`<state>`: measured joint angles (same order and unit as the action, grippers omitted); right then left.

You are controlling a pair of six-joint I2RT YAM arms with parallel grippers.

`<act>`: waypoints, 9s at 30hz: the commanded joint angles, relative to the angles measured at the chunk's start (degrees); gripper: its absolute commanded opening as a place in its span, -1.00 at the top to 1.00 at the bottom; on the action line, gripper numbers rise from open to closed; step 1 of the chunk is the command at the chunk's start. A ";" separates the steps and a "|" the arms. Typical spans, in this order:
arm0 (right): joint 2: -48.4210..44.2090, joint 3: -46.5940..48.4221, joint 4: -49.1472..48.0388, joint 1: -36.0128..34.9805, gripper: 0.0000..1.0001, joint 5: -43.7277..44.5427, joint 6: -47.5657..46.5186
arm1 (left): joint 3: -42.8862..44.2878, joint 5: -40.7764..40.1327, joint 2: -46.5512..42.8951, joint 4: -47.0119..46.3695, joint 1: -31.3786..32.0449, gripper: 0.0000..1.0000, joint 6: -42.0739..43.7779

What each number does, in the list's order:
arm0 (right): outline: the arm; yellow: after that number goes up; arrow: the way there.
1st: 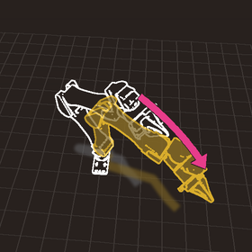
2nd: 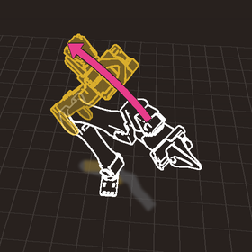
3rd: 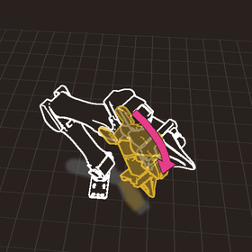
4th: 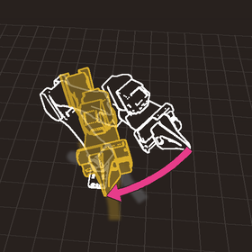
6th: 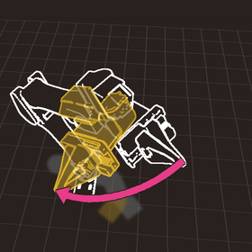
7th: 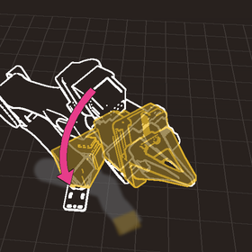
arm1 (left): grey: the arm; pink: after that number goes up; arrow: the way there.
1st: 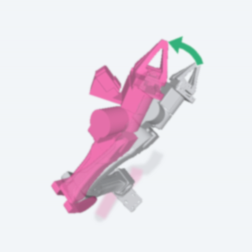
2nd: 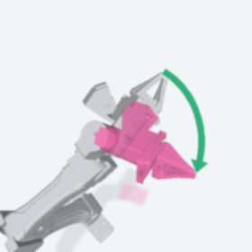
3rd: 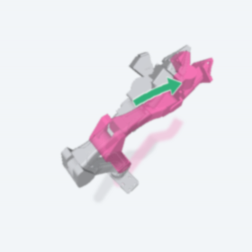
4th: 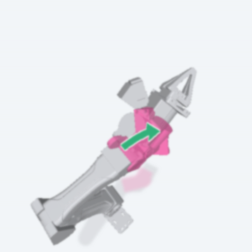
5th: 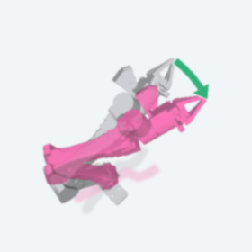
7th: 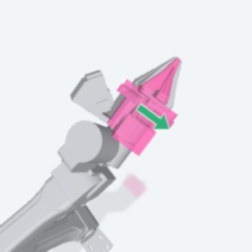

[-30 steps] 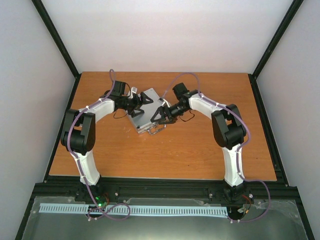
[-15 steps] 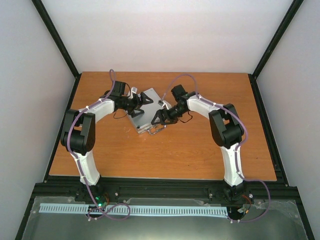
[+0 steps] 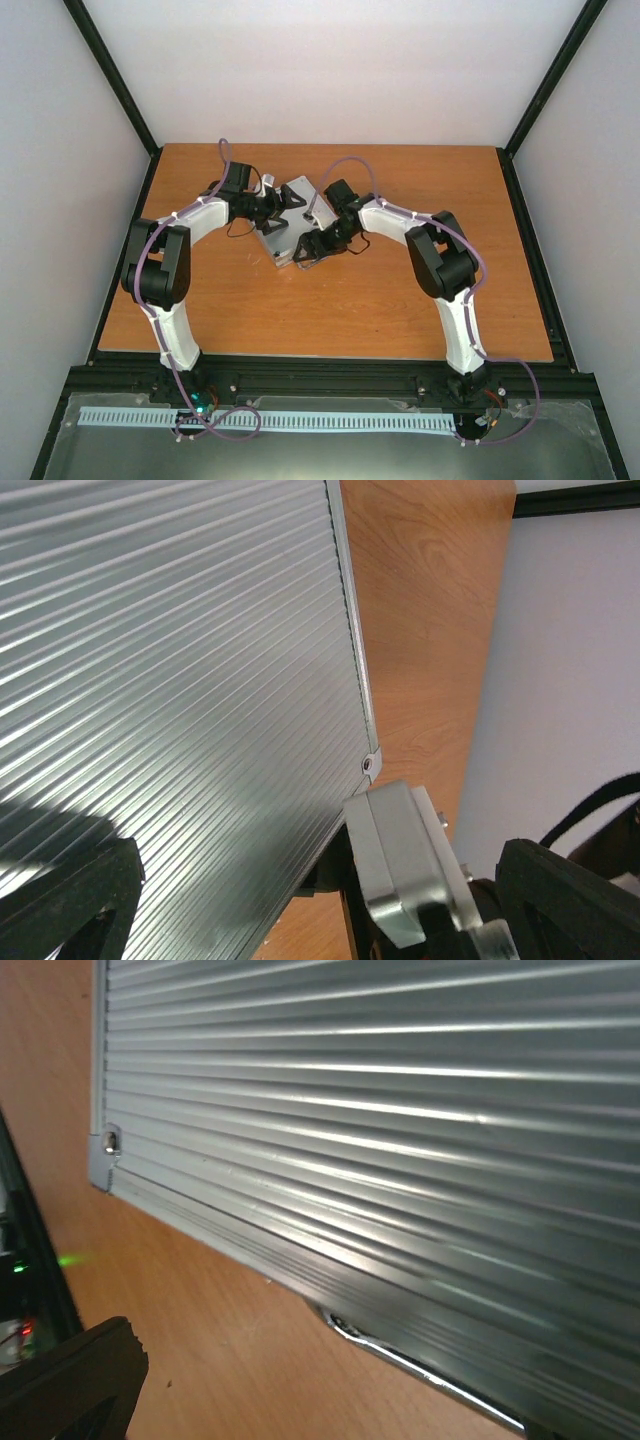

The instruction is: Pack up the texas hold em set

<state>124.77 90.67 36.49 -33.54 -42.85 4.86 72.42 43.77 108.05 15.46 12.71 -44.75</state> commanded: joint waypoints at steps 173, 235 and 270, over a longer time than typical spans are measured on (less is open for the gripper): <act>-11.09 -7.34 -6.67 -3.45 -1.00 18.49 -10.63 | -9.13 -3.25 -6.60 3.96 0.19 -1.00 3.62; 13.68 9.06 -6.94 1.89 -0.94 -32.74 -14.65 | -9.93 -2.34 0.19 1.50 0.18 -0.99 4.23; 9.33 19.10 -8.64 3.03 -0.94 -29.33 -5.79 | -10.79 -3.30 -2.57 2.10 0.21 -1.00 4.28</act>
<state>137.73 104.27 37.26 -31.53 -69.67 -3.68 65.19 41.12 104.03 7.38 11.42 -42.74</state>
